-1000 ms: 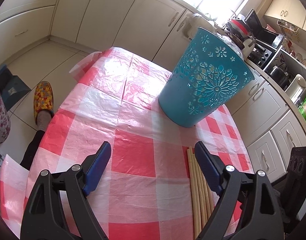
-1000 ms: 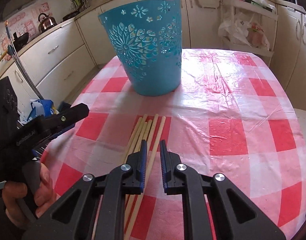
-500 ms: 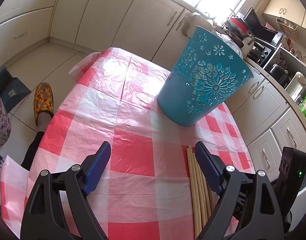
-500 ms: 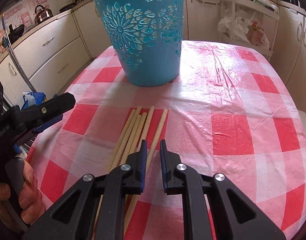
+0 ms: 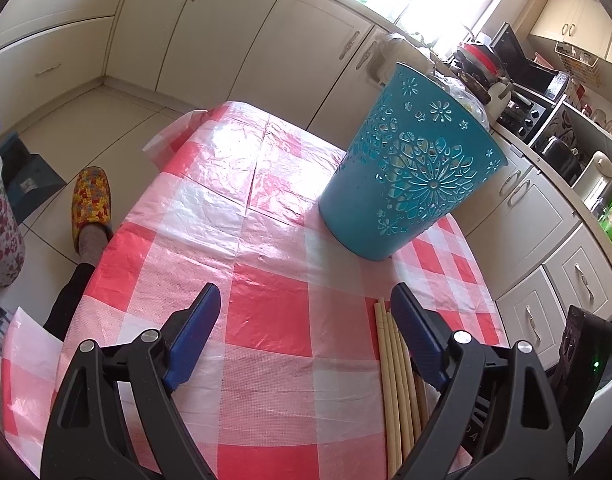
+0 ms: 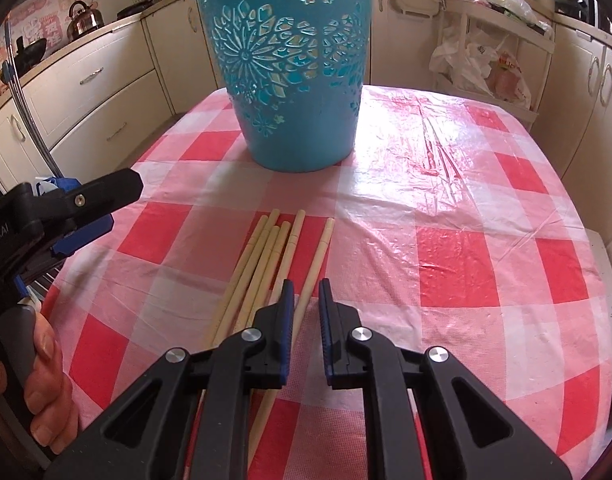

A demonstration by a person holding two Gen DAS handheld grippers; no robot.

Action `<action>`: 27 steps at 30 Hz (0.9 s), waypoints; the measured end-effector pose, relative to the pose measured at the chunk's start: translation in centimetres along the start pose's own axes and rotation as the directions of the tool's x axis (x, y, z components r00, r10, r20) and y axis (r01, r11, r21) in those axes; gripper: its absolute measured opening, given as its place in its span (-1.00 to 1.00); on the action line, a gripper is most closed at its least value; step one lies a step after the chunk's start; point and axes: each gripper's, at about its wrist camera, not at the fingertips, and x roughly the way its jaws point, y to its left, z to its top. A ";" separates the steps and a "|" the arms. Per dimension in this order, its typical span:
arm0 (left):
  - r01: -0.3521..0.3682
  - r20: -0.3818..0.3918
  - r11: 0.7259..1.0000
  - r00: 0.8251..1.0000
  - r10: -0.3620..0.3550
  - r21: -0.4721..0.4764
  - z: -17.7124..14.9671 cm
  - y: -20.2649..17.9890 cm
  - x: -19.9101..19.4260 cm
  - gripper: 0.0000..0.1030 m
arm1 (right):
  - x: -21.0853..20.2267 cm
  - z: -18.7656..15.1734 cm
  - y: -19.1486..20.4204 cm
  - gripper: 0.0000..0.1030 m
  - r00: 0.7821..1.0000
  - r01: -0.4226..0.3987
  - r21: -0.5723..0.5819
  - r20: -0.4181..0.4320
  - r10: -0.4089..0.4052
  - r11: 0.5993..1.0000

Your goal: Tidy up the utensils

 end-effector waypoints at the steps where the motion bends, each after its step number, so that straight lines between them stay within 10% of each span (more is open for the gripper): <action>1: 0.001 0.000 1.000 1.000 -0.001 -0.001 0.0 0.0 0.0 0.62 | 0.0 0.0 0.1 -0.75 1.000 0.011 -0.001 0.001 -0.011 1.000; 27: 0.003 -0.006 1.000 1.000 -0.003 -0.017 0.0 0.2 0.1 0.66 | -1.0 -0.8 -2.6 -0.78 0.996 0.088 0.087 -0.001 -0.088 0.992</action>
